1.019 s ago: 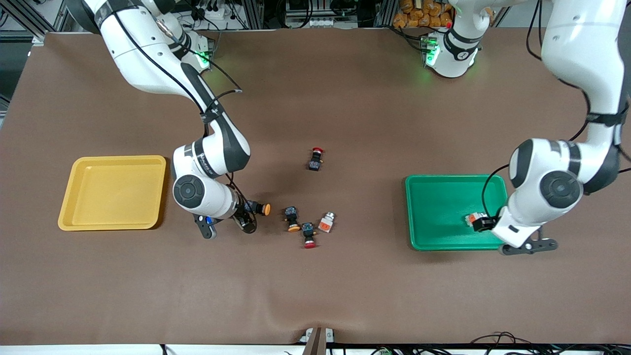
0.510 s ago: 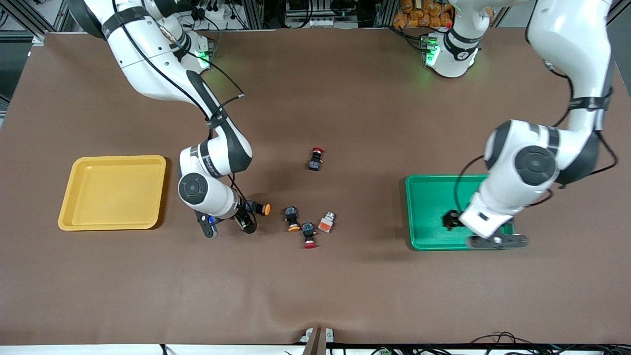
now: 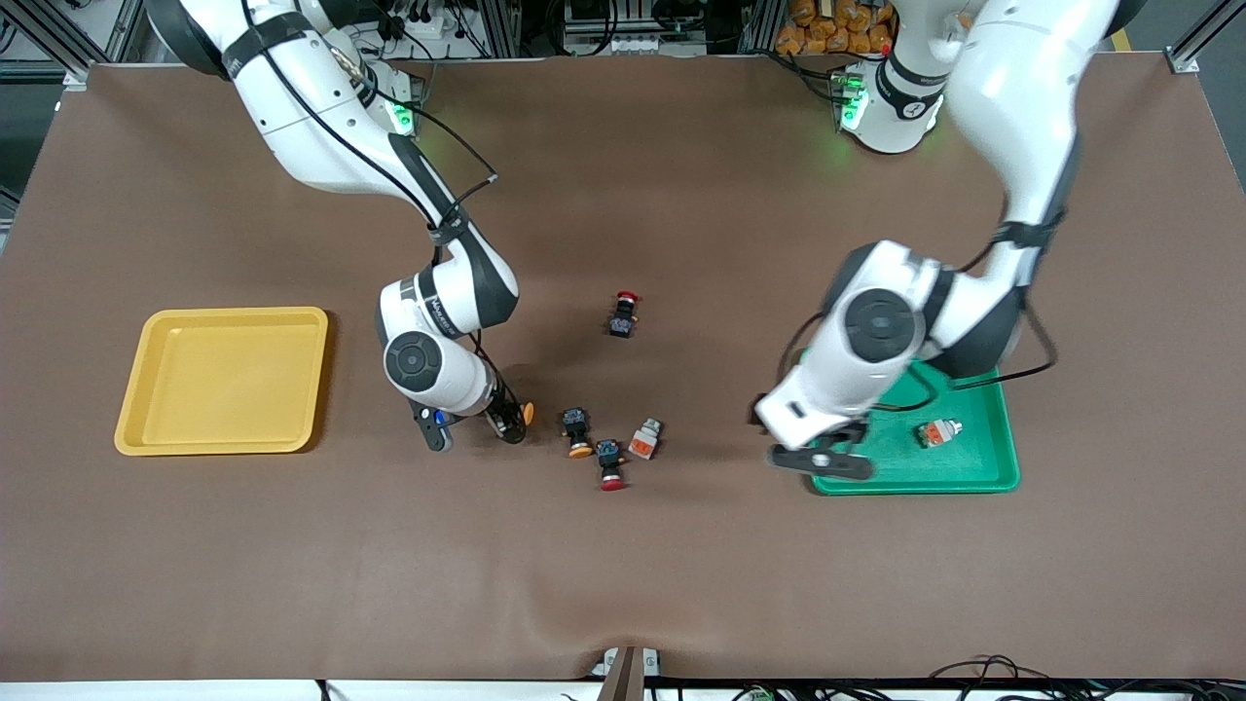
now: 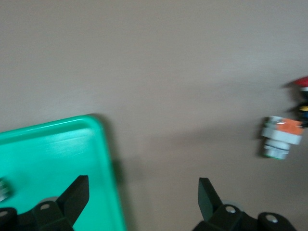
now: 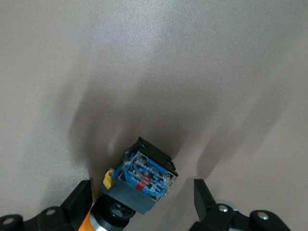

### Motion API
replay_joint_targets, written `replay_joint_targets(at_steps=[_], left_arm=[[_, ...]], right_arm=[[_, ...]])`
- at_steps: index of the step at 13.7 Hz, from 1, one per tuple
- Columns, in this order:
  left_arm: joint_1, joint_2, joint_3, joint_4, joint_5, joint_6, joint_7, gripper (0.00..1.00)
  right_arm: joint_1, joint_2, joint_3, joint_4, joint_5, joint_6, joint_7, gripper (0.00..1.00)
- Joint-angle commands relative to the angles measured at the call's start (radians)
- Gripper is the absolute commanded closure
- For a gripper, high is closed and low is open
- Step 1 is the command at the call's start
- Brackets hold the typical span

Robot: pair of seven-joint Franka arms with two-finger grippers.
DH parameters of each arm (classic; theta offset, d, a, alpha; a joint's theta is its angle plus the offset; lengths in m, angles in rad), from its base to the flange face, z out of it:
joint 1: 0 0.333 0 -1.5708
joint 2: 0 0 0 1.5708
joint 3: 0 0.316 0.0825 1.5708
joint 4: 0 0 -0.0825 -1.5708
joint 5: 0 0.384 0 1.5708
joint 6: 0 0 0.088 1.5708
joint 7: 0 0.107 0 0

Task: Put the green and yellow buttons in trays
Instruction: 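Open the left gripper over the tray while the right gripper lifts the button, then grasp the second green button with the left gripper while the right gripper carries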

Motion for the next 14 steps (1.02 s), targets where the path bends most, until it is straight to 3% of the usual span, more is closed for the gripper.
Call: replay_joint_targets(at_steps=[1,2,5,8,11,14], left_arm=[[-0.041,0.064,0.003,0.081,-0.008,0.027,0.02,0.0],[-0.053,0.08,0.003,0.081,-0.008,0.061,0.031,0.0],[-0.085,0.124,0.007,0.081,-0.005,0.173,0.074,0.0],[-0.143,0.172,0.014,0.081,-0.001,0.246,0.097,0.0],[-0.157,0.222,0.017,0.075,-0.008,0.36,0.079,0.0],[-0.161,0.247,0.017,0.073,-0.007,0.368,0.092,0.0]], right_arm=[[-0.019,-0.007,0.002,-0.006,0.007,0.009,-0.086,0.83],[-0.025,-0.01,0.002,-0.005,0.028,0.003,-0.134,1.0],[-0.065,-0.017,0.004,0.009,0.041,-0.046,-0.165,1.0],[-0.114,-0.022,0.004,0.083,0.039,-0.186,-0.208,1.0],[-0.192,-0.05,0.004,0.112,0.041,-0.321,-0.366,1.0],[-0.339,-0.089,0.002,0.109,0.039,-0.449,-0.698,1.0]])
